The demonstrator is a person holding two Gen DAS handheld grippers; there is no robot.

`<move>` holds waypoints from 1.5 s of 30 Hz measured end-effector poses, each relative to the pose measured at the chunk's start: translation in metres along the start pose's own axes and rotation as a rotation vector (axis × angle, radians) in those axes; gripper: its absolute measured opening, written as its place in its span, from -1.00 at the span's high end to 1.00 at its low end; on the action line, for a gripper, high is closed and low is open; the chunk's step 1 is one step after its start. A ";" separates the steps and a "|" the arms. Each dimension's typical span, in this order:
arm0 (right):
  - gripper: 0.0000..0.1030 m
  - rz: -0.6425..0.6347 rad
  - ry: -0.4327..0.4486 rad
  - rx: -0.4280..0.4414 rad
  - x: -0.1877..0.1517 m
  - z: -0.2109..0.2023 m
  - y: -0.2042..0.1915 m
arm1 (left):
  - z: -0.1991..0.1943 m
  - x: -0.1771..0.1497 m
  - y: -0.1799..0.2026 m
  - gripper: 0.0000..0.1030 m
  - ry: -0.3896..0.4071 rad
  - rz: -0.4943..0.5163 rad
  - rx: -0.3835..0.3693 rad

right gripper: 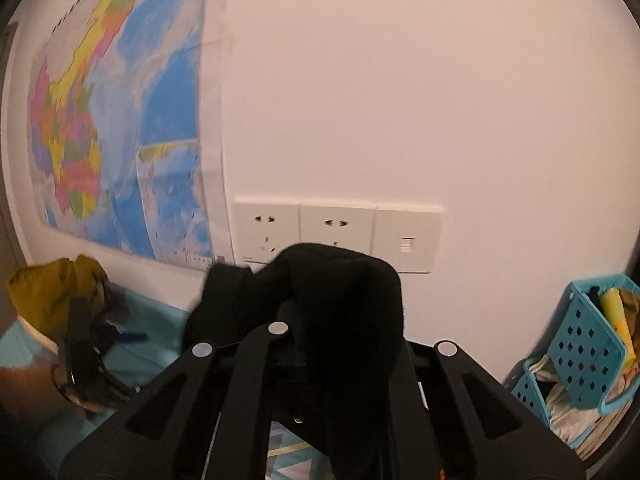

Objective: Fold large clothes

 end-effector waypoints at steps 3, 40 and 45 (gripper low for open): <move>0.87 0.006 -0.004 0.007 -0.001 -0.005 0.003 | 0.000 0.002 0.045 -0.86 0.054 0.130 -0.111; 0.88 -0.175 0.536 -0.078 0.066 -0.349 -0.063 | -0.385 0.168 0.053 0.79 0.791 0.018 0.369; 0.88 -0.179 0.539 0.118 0.033 -0.360 -0.102 | -0.453 0.108 0.049 0.79 0.689 0.081 0.485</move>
Point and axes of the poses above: each gripper's, at about its wrist camera, not at the fingertips, and z roughly the way its jaws point, y to its right, x to its top, the point moved 1 cm from there along z, roughly the way its jaws point, and after that the axes turned 9 degrees about x, right-handed, at the moved point
